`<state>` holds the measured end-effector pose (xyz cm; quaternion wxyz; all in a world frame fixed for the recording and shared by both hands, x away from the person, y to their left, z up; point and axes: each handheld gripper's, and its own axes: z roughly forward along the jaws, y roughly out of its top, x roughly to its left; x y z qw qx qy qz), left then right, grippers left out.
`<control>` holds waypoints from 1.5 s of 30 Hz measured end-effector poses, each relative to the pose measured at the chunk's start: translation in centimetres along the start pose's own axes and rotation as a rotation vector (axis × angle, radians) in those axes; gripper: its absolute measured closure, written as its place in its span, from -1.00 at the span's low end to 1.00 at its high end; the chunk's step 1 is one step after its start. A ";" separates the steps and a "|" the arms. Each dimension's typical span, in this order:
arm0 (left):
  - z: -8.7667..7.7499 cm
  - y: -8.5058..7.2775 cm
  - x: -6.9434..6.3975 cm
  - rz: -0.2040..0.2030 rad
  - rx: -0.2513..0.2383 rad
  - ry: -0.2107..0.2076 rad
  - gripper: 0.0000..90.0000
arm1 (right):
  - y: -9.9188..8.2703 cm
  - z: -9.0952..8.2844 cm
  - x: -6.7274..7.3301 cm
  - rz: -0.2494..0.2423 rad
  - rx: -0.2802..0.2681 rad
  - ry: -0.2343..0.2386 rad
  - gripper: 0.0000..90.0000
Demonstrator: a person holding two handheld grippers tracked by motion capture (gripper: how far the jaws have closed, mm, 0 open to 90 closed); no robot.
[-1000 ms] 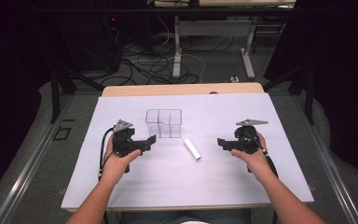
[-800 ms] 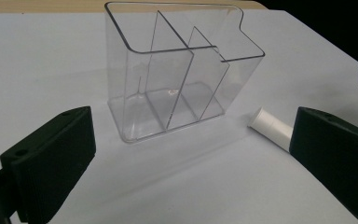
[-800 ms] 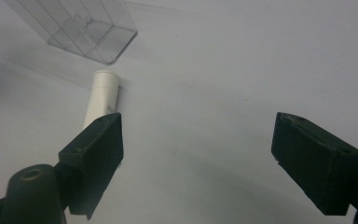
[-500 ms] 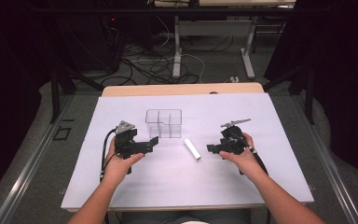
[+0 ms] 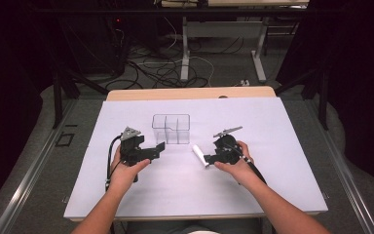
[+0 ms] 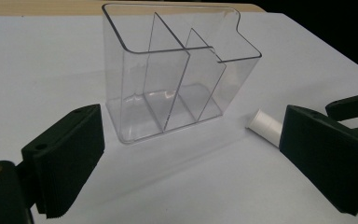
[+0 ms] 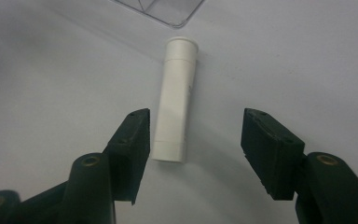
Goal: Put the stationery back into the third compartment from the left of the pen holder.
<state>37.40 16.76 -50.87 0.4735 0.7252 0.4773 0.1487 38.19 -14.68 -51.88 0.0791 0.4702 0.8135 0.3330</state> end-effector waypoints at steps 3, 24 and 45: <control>0.0 0.0 0.0 0.005 0.003 0.004 -0.84 | 0.0 0.6 0.6 -0.001 0.018 -0.002 -0.02; -0.1 -0.1 0.7 -0.021 -0.001 0.024 -0.71 | -1.3 2.7 2.0 -0.008 0.027 -0.059 0.34; 0.1 -0.2 0.6 -0.015 0.015 0.024 -0.68 | -1.5 3.3 2.1 0.015 -0.010 -0.083 0.57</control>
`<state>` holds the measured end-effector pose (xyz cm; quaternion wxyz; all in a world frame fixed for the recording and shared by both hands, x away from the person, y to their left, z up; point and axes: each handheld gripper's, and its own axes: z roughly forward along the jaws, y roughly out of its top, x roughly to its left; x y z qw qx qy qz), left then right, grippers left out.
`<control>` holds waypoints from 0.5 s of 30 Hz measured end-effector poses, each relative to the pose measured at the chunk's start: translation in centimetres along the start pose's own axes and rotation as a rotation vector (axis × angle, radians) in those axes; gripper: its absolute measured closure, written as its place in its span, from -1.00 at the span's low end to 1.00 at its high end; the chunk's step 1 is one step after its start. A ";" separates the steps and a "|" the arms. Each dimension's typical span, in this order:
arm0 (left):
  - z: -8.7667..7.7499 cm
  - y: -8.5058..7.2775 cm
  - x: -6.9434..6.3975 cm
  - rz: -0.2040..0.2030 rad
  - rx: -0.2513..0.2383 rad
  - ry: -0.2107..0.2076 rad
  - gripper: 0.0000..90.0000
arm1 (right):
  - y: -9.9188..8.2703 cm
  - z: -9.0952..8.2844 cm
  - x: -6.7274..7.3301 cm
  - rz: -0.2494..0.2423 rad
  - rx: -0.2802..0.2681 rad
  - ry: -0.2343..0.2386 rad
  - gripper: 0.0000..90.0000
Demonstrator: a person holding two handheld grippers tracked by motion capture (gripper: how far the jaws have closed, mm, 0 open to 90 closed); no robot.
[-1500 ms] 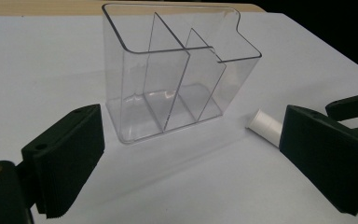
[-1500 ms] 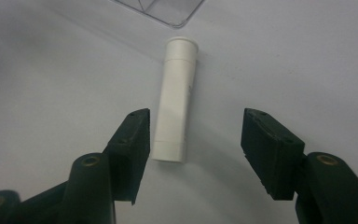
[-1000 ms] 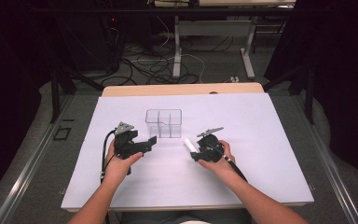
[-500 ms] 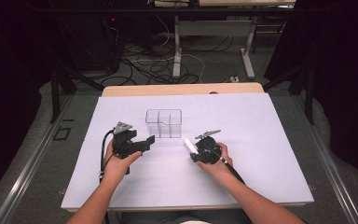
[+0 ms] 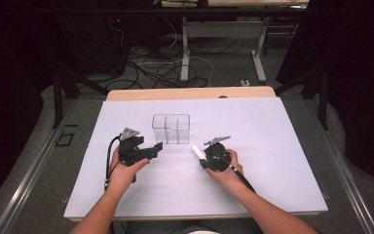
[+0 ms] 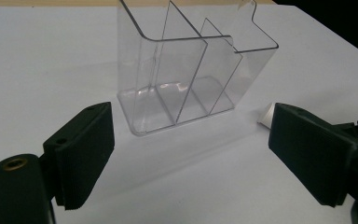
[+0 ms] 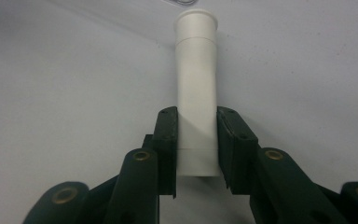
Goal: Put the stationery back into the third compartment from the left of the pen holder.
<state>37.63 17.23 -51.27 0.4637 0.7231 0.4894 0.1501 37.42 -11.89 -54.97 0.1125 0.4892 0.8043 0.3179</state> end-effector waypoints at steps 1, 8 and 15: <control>0.0 0.0 0.0 0.001 0.000 0.000 -0.68 | 0.0 0.0 0.0 0.001 0.002 -0.001 0.57; 0.0 0.0 0.0 0.006 0.002 0.001 -0.67 | 0.1 0.0 0.2 0.016 0.005 -0.001 0.58; 0.1 0.0 -0.1 0.006 -0.001 -0.007 -0.66 | 0.0 -0.1 0.2 -0.002 -0.008 0.006 0.58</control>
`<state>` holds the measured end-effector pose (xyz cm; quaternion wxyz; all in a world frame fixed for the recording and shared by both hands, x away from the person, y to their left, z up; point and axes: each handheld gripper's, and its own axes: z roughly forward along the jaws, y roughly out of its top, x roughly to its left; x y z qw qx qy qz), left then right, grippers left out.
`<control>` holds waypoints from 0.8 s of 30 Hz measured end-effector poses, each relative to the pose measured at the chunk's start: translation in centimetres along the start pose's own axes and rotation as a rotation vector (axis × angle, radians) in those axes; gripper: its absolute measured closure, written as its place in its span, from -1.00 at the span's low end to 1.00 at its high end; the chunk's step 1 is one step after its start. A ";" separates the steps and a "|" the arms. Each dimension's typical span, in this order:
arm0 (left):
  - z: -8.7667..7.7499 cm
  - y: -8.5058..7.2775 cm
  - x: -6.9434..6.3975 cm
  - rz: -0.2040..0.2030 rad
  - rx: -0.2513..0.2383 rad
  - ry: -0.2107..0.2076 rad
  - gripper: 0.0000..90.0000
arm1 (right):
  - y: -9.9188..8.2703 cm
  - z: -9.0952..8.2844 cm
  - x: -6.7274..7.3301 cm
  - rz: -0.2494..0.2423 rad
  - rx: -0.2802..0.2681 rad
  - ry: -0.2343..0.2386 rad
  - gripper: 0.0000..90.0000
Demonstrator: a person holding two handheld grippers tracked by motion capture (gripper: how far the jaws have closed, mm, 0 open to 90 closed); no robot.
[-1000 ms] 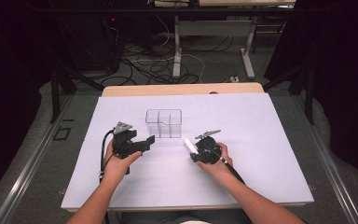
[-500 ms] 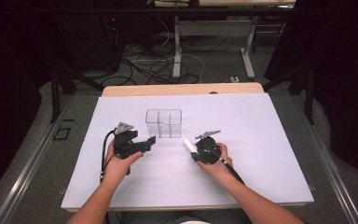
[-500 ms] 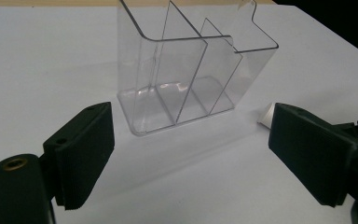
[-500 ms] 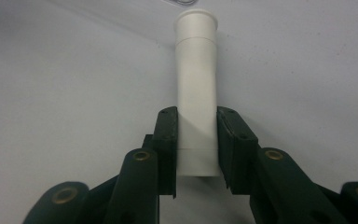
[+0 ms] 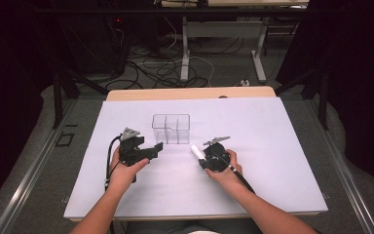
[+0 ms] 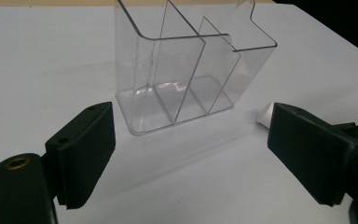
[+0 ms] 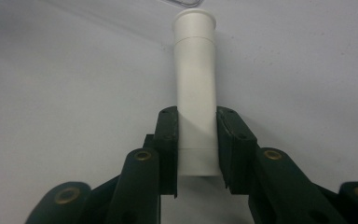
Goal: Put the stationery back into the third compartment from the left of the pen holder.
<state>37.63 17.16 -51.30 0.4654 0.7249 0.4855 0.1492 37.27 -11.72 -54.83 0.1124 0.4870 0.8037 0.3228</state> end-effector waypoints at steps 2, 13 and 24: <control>0.0 0.0 -0.1 -0.003 -0.001 -0.003 -0.66 | 0.0 -0.1 0.1 0.015 -0.010 -0.002 0.58; -0.4 0.4 -0.8 -0.014 -0.022 -0.035 -0.62 | 0.1 -1.4 0.6 -0.017 -0.096 0.011 0.58; -0.7 0.9 -1.9 -0.005 -0.055 -0.075 -0.49 | 0.2 -2.4 0.8 -0.039 -0.184 0.019 0.58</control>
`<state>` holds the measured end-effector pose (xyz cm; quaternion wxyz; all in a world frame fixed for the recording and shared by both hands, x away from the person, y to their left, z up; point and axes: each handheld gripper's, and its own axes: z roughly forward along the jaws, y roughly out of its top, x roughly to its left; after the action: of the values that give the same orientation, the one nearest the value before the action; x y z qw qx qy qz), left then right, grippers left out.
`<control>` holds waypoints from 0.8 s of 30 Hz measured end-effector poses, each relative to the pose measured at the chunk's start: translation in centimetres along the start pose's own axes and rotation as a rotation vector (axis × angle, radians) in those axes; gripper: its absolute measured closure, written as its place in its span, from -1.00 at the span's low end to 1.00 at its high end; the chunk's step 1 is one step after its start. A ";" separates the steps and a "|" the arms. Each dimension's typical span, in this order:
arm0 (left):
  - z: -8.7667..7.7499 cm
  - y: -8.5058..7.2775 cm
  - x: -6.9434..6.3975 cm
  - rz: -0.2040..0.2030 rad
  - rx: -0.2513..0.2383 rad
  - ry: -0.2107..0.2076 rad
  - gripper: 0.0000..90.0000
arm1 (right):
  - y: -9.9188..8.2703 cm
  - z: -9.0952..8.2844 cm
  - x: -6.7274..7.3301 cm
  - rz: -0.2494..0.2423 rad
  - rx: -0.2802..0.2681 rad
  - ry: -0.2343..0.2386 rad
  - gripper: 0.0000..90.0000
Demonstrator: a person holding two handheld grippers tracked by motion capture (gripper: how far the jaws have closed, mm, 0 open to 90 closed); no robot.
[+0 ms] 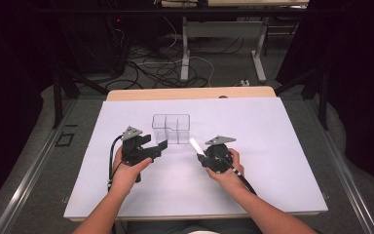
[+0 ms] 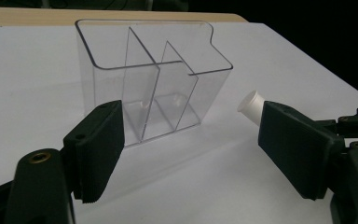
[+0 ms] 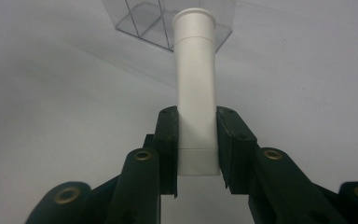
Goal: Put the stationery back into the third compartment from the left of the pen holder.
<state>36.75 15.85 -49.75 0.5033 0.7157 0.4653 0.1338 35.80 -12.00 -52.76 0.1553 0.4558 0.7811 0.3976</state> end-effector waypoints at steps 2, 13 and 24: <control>0.0 0.1 -0.2 -0.002 -0.009 -0.005 -0.47 | 0.0 -0.1 0.0 -0.001 -0.026 0.005 0.58; 0.3 -0.3 -0.6 -0.135 0.017 -0.081 -0.24 | 0.3 -0.8 0.4 -0.018 -0.047 0.012 0.58; 1.5 -1.1 -0.5 -0.285 0.095 -0.219 -0.10 | 0.3 -0.9 0.9 -0.023 -0.049 0.021 0.58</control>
<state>36.91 14.63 -51.22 0.5307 0.6757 0.5101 -0.0397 34.93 -11.58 -51.86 0.1625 0.4387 0.7779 0.4196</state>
